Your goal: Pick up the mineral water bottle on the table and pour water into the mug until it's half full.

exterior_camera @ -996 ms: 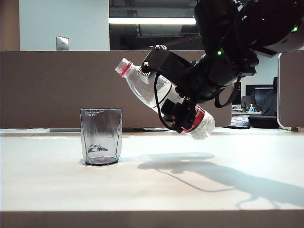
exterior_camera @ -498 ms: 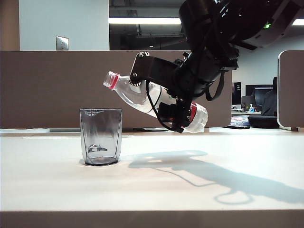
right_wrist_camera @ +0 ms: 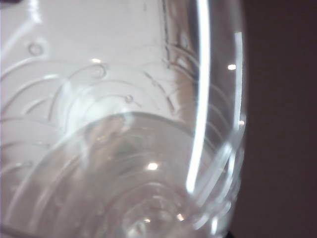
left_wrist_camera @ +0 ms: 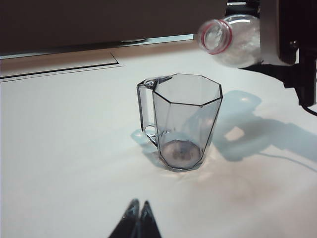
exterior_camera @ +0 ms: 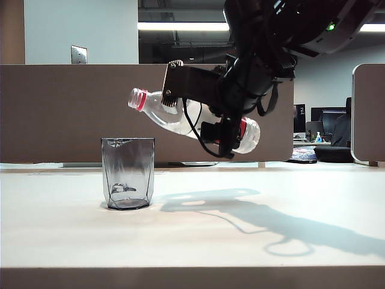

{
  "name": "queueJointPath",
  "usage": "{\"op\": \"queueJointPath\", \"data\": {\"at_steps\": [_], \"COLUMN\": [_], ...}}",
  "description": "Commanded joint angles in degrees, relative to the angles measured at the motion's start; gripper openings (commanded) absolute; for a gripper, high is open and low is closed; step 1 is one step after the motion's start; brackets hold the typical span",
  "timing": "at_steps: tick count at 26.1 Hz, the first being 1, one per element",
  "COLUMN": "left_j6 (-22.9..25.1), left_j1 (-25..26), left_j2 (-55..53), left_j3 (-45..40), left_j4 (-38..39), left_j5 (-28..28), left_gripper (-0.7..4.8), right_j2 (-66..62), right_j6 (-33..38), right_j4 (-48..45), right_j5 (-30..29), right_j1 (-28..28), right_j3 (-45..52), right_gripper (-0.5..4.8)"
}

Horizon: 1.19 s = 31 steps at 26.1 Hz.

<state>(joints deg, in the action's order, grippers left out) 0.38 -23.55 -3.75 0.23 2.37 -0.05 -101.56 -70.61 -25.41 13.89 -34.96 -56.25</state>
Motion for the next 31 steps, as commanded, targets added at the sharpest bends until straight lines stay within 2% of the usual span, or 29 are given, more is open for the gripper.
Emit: {"op": "queueJointPath", "data": {"at_steps": [1,31], "left_j6": [0.0,0.0], "left_j1": [0.0,0.0], "left_j2": [-0.1,-0.1], "left_j3": [0.2,0.2], "left_j4": [-0.7,-0.7], "left_j5": [0.1,0.1], "left_gripper": [-0.05,-0.05], "right_j2": [-0.3,-0.9], "right_j6": [-2.4,-17.2], "right_j4": [-3.1,-4.8], "right_j5": [1.6,4.0], "right_j1": [-0.1,0.0], "right_j3": [-1.7,-2.5], "right_gripper": [3.04,3.05]}}
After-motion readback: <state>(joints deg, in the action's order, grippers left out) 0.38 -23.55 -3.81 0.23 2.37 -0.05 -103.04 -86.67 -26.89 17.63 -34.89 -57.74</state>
